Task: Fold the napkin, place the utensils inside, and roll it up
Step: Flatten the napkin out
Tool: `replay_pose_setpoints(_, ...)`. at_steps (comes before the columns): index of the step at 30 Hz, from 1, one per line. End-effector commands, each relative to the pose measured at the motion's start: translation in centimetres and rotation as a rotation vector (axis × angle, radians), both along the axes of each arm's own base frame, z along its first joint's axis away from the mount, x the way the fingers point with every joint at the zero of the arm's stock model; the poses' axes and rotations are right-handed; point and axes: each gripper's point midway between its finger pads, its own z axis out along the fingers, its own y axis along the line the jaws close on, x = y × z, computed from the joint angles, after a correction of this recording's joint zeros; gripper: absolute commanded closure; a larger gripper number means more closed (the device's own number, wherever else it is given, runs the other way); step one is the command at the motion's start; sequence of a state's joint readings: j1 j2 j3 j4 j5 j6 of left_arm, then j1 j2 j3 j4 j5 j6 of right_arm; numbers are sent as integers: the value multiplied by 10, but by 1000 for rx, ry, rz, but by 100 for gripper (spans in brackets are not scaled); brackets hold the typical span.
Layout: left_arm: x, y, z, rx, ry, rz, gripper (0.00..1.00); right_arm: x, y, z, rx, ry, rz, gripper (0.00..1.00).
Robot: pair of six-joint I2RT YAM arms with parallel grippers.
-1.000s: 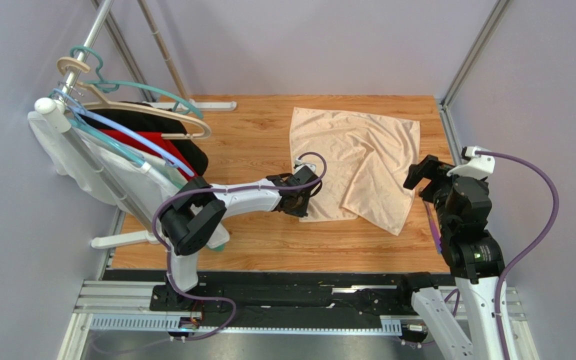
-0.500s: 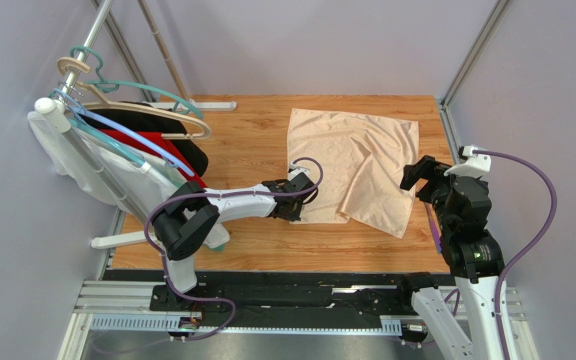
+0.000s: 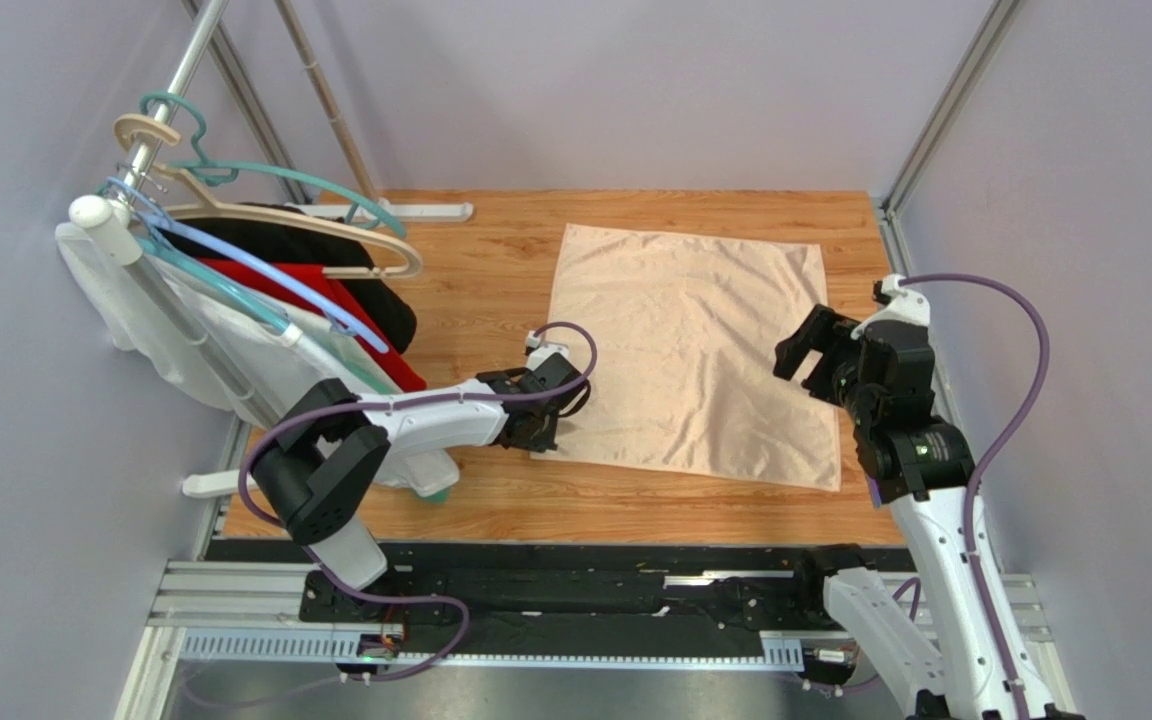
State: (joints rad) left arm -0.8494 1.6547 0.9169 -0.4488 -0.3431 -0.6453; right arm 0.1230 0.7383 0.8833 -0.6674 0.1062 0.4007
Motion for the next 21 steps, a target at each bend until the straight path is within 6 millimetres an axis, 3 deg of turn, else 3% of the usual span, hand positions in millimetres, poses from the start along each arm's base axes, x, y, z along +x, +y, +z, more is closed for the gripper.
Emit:
replay_pose_setpoints(1,-47,54,-26,198,192,0,88,3,-5,-12,13,48,-51,14)
replay_pose_setpoints(6,-47,60,-5,201,160,-4,83,12,-18,-16,-41,87,-110,11)
replay_pose_setpoints(7,-45,56,5,167,137,-11,70,14,-23,-13,-56,89,-132,11)
replay_pose_setpoints(9,-41,48,21,119,110,-39,55,18,-34,-24,-66,144,-168,9)
replay_pose_setpoints(10,-40,40,34,68,90,-56,41,20,-35,-26,-51,157,-165,9)
replay_pose_setpoints(11,-33,31,47,33,63,-78,29,22,-51,-29,-41,174,-212,9)
replay_pose_setpoints(13,-27,20,70,-16,19,-128,10,25,-62,-39,-24,221,-234,9)
replay_pose_setpoints(17,-7,-11,124,-106,-58,-242,8,27,-98,-50,-59,288,-348,9)
replay_pose_setpoints(21,1,-34,155,-205,-64,-352,7,35,-121,-67,-66,380,-399,11)
